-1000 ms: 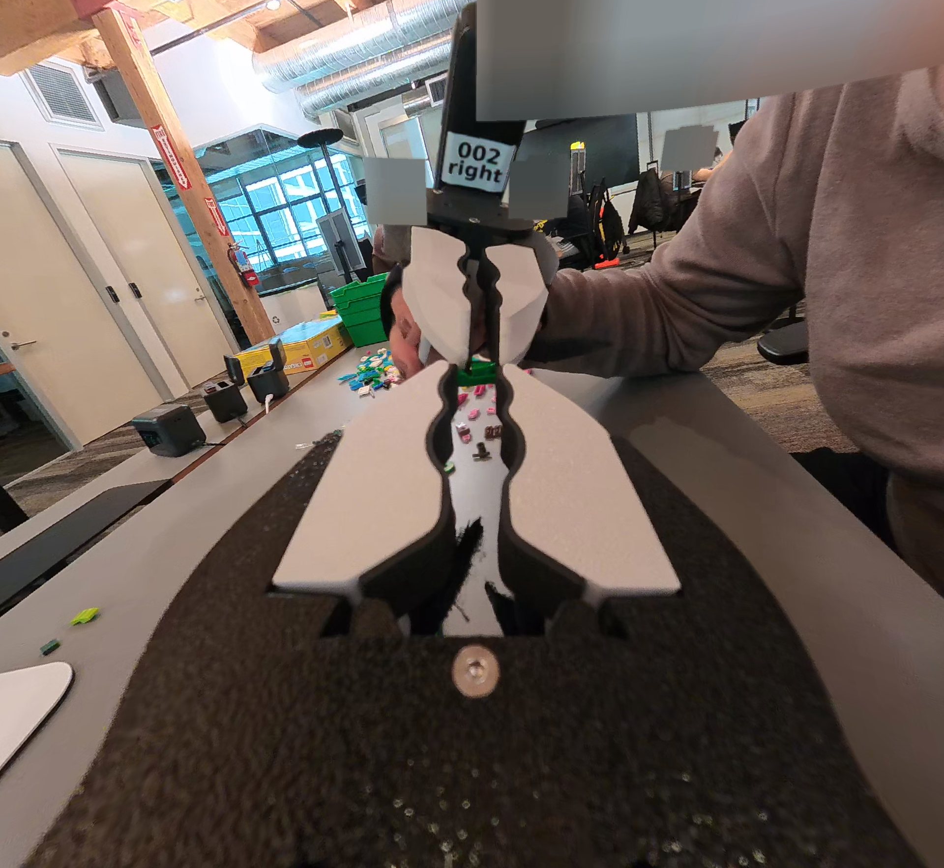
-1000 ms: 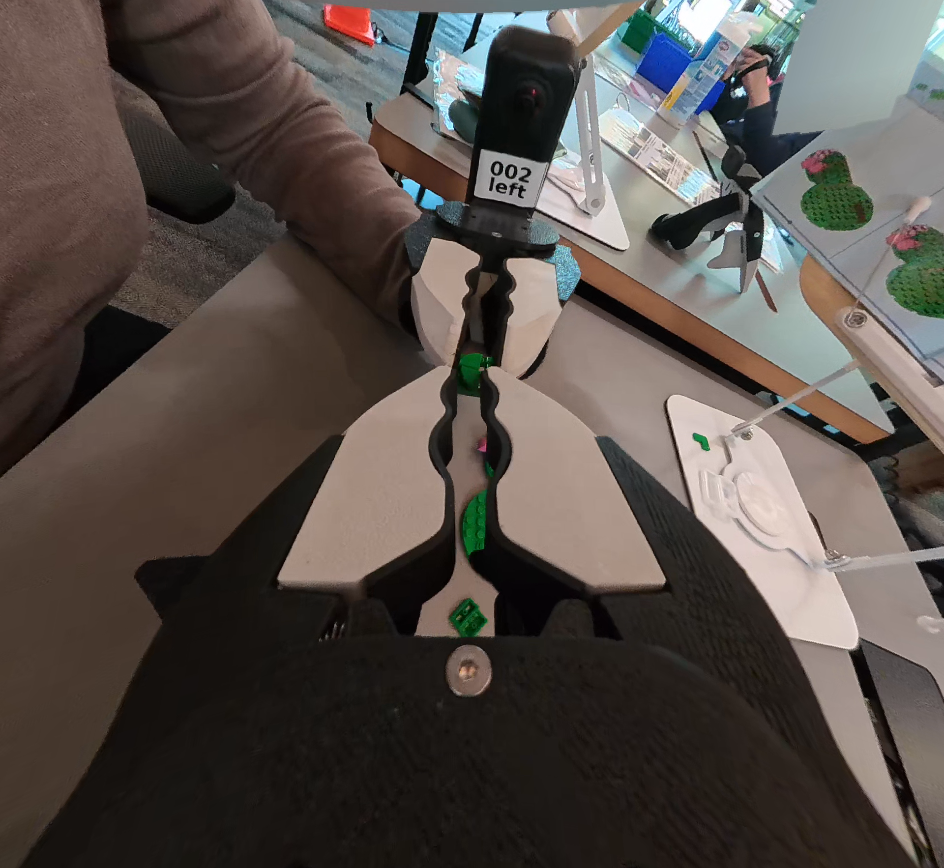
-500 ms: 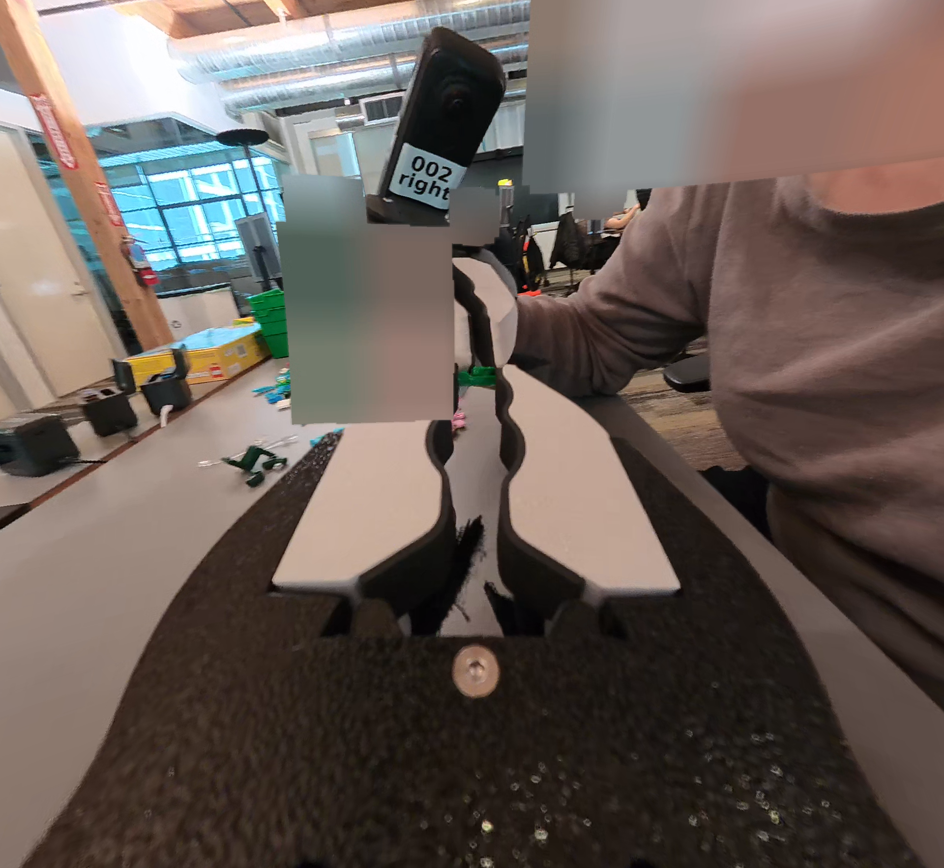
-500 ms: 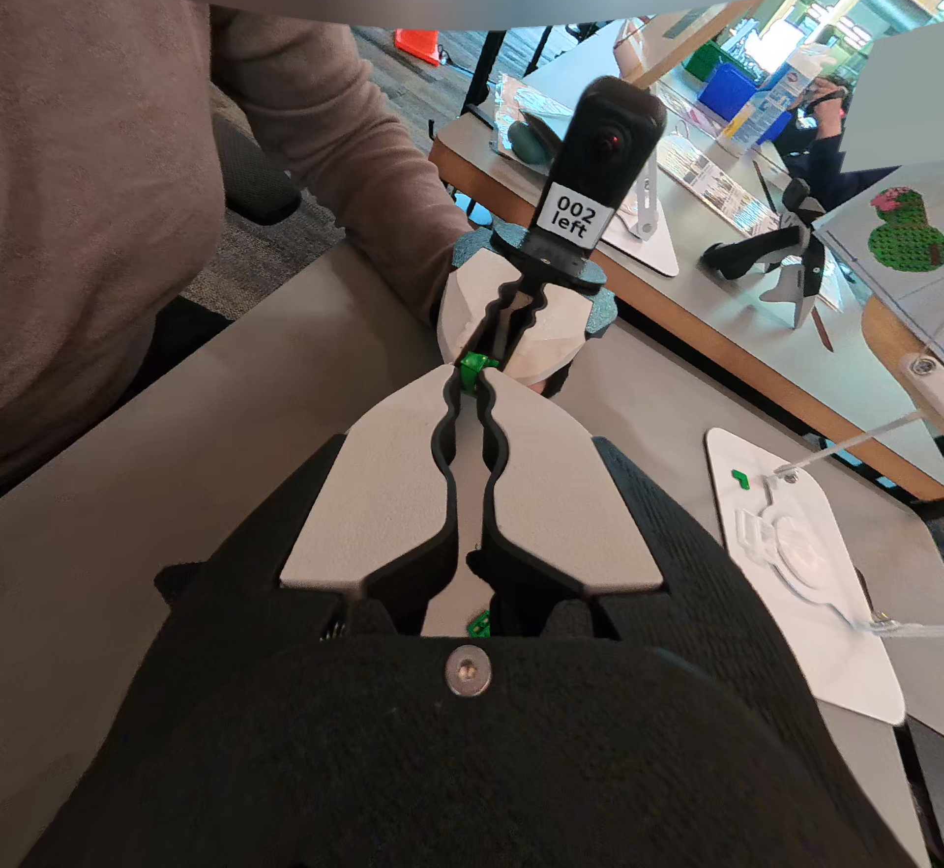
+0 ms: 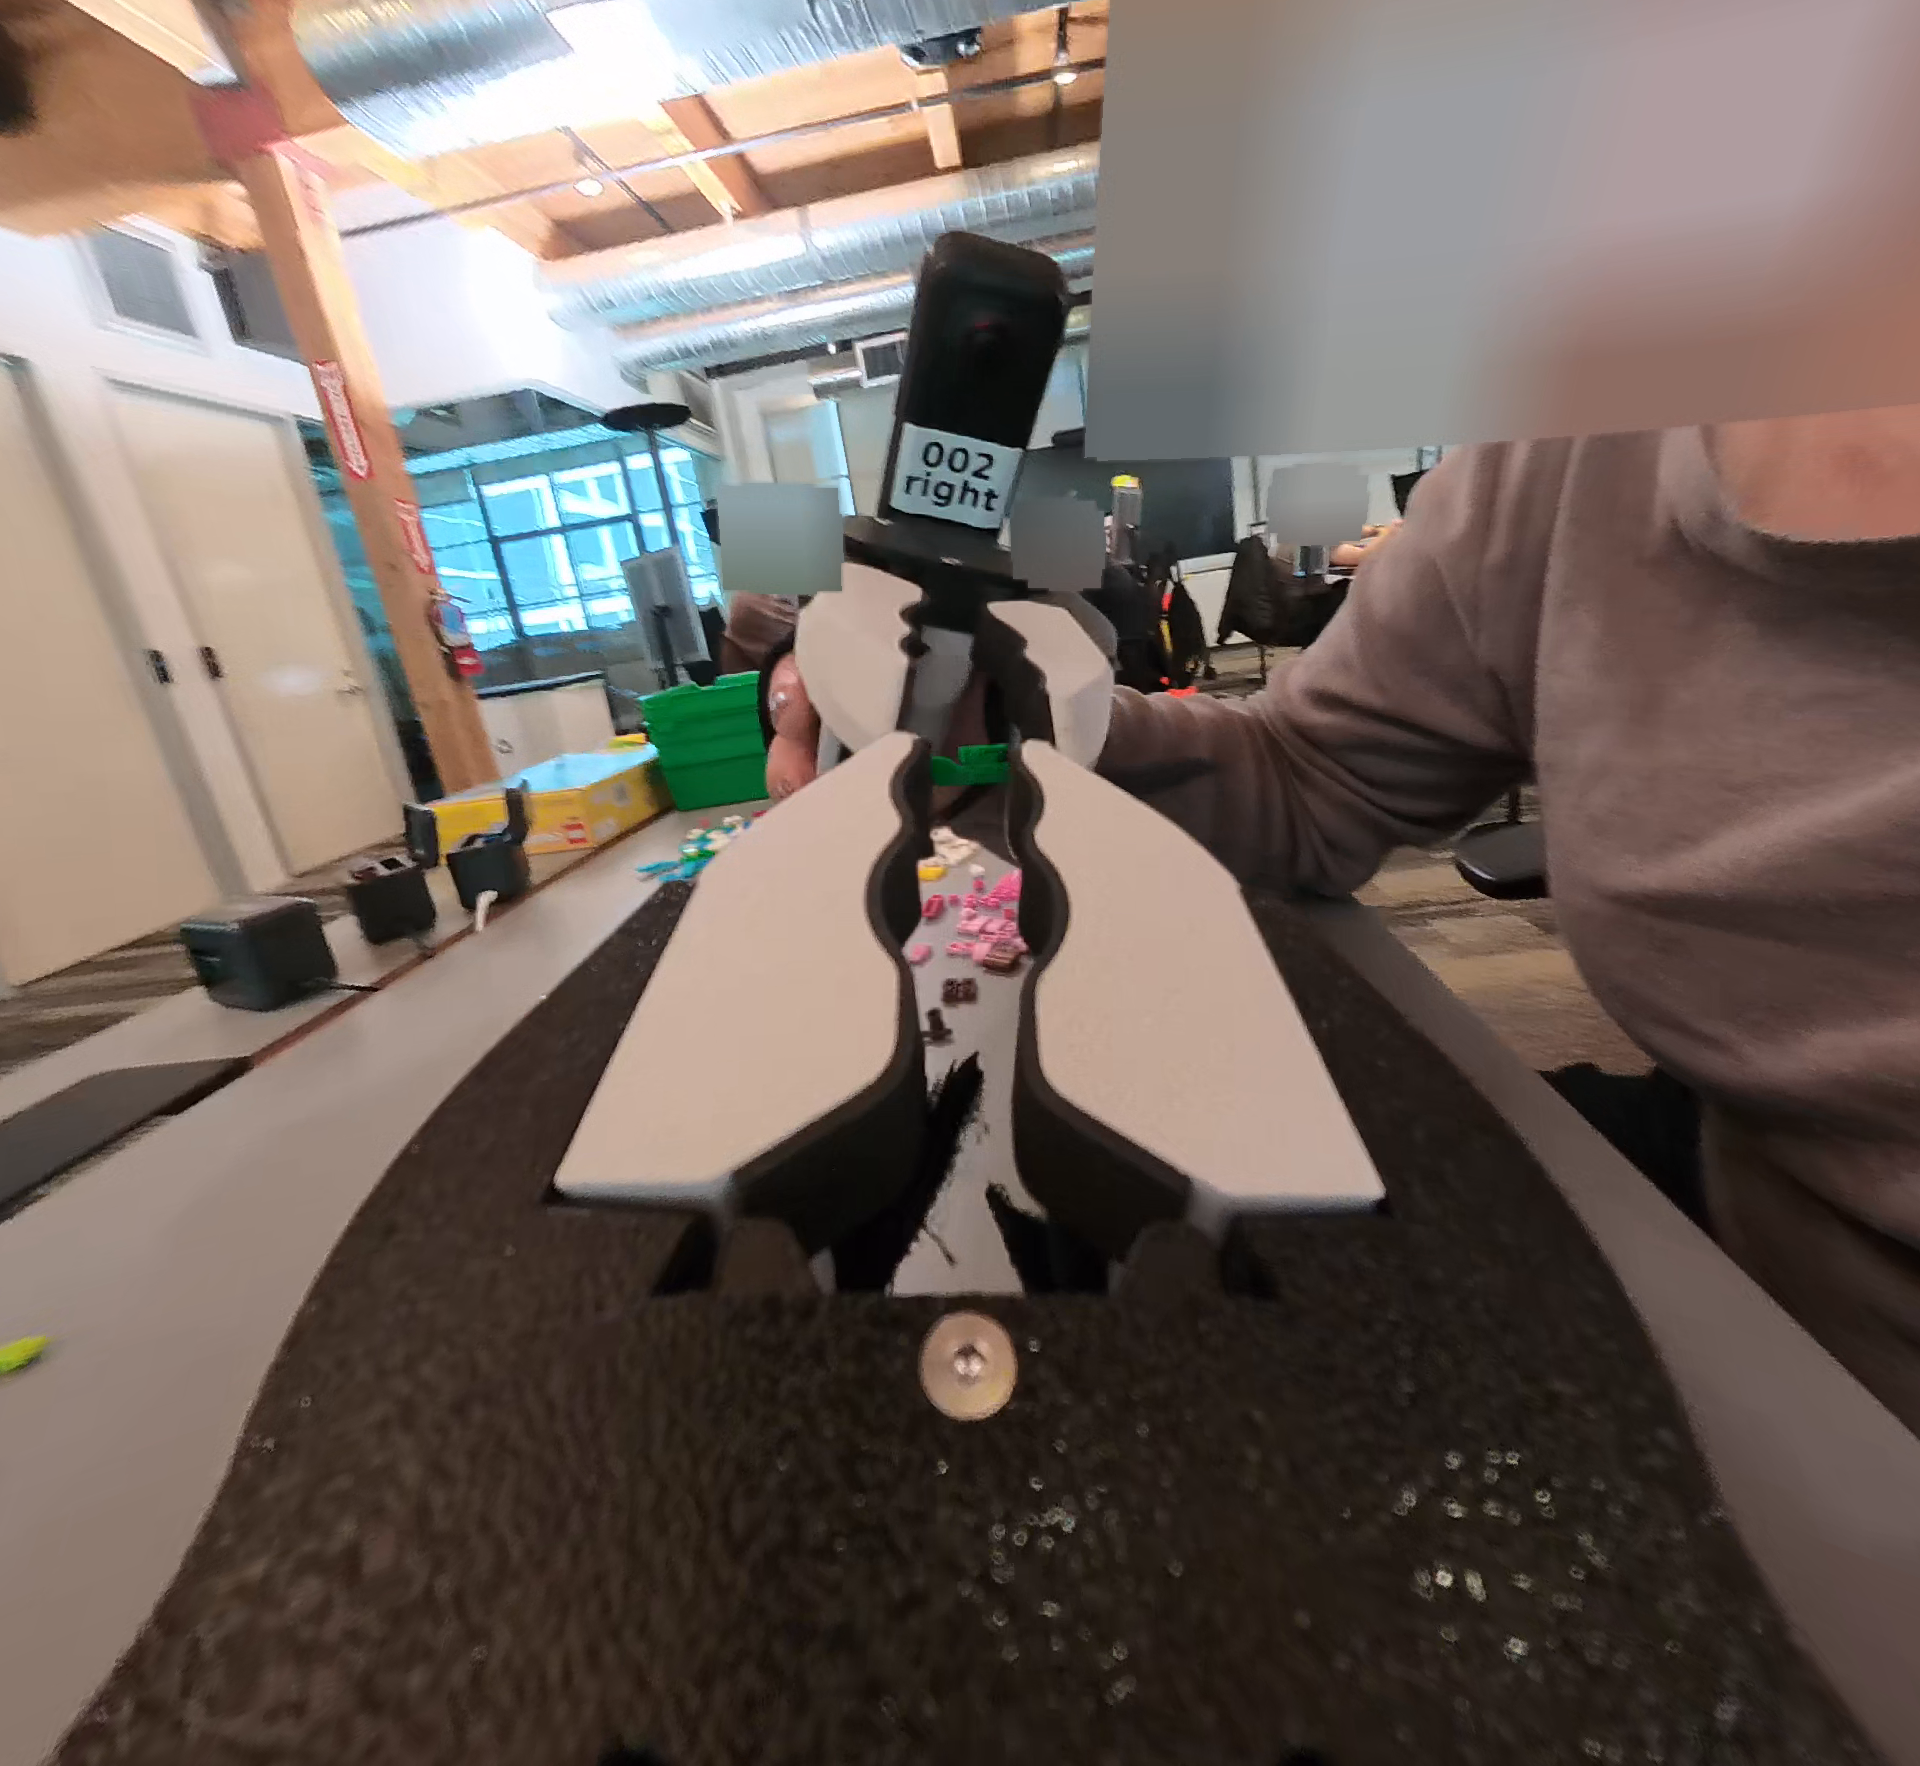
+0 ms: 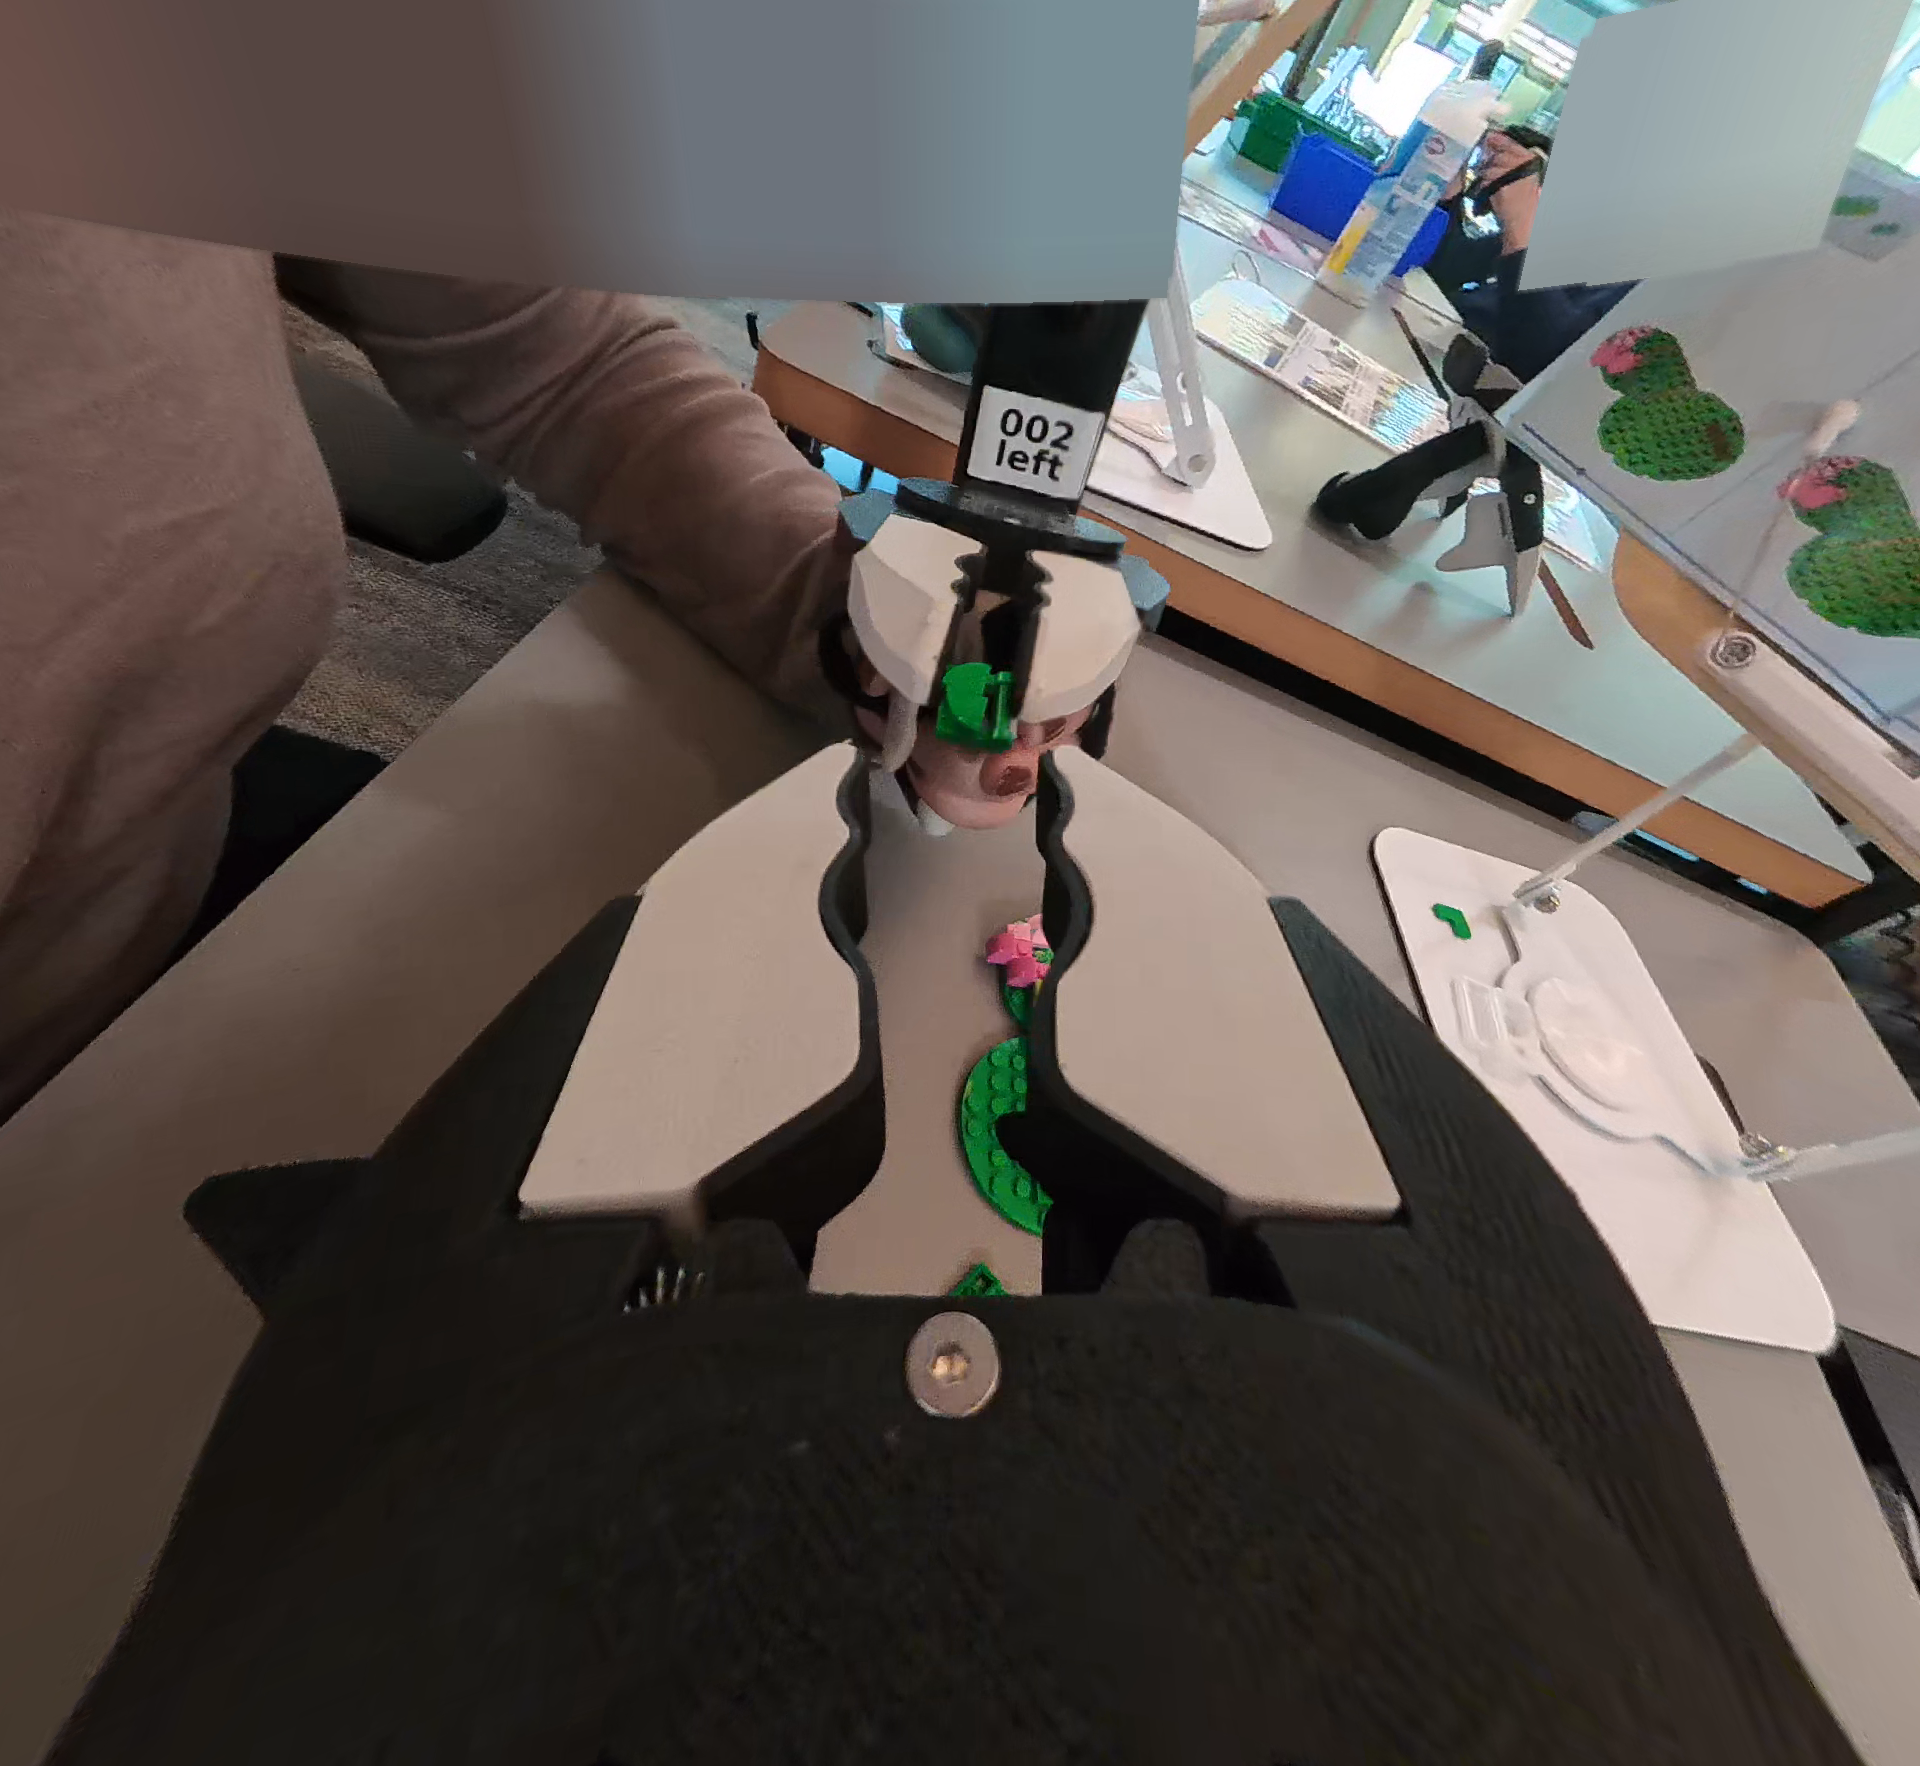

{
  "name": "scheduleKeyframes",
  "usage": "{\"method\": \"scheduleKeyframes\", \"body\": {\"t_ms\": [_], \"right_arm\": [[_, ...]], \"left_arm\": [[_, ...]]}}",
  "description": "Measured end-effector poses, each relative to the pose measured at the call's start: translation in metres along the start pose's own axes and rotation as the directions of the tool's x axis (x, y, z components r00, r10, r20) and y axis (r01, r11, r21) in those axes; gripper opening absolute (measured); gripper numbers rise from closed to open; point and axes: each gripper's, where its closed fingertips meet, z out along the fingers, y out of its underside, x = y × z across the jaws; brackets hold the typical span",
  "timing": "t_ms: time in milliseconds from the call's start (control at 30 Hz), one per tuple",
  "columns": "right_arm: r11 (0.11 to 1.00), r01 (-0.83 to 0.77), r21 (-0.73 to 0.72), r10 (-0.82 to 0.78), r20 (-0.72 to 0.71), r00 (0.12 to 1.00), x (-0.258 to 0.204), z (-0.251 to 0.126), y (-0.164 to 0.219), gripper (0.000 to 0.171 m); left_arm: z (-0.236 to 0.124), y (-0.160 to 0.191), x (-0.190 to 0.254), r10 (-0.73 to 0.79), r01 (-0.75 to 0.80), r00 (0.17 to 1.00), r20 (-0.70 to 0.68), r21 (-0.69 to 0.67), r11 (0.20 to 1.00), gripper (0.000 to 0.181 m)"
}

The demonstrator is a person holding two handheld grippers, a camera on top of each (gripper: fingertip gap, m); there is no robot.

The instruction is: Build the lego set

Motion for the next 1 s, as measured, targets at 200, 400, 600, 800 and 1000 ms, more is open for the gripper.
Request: {"method": "scheduleKeyframes", "body": {"t_ms": [200, 400, 600, 800, 1000], "right_arm": [[1.0, -0.019, -0.018, 0.018, -0.028, 0.999, 0.002, 0.006, 0.0, 0.02], [0.999, -0.018, -0.031, 0.018, -0.023, 1.0, 0.001, 0.006, 0.002, 0.013], [0.998, -0.045, -0.041, 0.045, 0.0, 0.999, -0.001, 0.005, 0.002, 0.013], [0.996, 0.02, -0.087, -0.021, -0.015, 1.0, 0.0, 0.004, 0.008, 0.012], [0.994, 0.036, -0.102, -0.037, -0.004, 0.999, -0.003, 0.004, 0.009, 0.012]], "left_arm": [[0.002, 0.005, 0.002, 0.056, -0.056, 0.998, 0.008, -0.026, 0.998, 0.013], [0.003, 0.006, 0.002, 0.085, -0.085, 0.996, 0.012, -0.033, 0.996, 0.013], [0.003, 0.007, 0.004, 0.092, -0.091, 0.996, 0.003, -0.035, 0.995, 0.013], [0.004, 0.011, 0.002, 0.058, -0.058, 0.998, 0.016, -0.043, 0.997, 0.014], [0.003, 0.012, 0.004, -0.033, 0.032, 0.999, -0.031, -0.042, 0.999, 0.014]]}}
